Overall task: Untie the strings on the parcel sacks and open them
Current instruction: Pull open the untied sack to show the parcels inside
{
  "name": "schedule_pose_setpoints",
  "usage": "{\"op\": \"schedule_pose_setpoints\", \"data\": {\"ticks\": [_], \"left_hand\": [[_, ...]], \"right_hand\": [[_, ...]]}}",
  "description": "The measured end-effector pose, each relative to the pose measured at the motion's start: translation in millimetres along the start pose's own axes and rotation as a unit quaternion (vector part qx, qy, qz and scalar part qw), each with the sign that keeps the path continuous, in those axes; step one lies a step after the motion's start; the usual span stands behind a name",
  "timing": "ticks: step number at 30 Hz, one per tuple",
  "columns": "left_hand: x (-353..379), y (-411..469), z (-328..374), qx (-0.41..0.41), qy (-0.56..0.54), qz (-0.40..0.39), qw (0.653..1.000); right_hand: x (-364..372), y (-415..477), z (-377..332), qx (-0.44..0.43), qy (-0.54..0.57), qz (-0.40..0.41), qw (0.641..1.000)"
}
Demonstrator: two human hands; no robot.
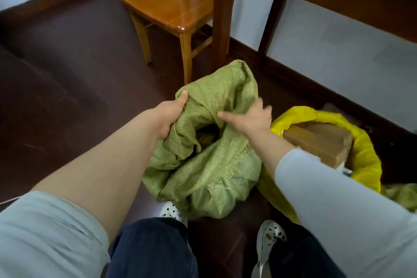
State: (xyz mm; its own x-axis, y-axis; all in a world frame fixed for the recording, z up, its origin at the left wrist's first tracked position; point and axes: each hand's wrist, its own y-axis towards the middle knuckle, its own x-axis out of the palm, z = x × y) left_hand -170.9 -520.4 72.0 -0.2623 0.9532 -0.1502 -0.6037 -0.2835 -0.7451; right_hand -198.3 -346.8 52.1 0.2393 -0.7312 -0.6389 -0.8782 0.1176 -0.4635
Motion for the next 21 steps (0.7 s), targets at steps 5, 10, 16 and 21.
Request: {"op": "schedule_pose_setpoints", "data": {"ticks": [5,10,16,21], "left_hand": [[1.3,-6.3,1.9,-0.034,-0.024,-0.036,0.998],[-16.7,7.8,1.2,-0.087,-0.131,-0.048,0.986],[-41.7,37.4,-2.2,-0.099,-0.316,0.064,0.942],[-49.6,61.3,-13.5,-0.017,0.122,0.318,0.94]], "right_hand": [[34.8,-2.6,21.0,0.04,0.046,-0.052,0.997],[27.6,16.3,39.6,0.086,0.263,0.012,0.961],[-31.5,24.1,52.7,0.13,0.325,-0.152,0.924],[-53.5,38.0,45.9,0.117,0.257,-0.181,0.942]]}}
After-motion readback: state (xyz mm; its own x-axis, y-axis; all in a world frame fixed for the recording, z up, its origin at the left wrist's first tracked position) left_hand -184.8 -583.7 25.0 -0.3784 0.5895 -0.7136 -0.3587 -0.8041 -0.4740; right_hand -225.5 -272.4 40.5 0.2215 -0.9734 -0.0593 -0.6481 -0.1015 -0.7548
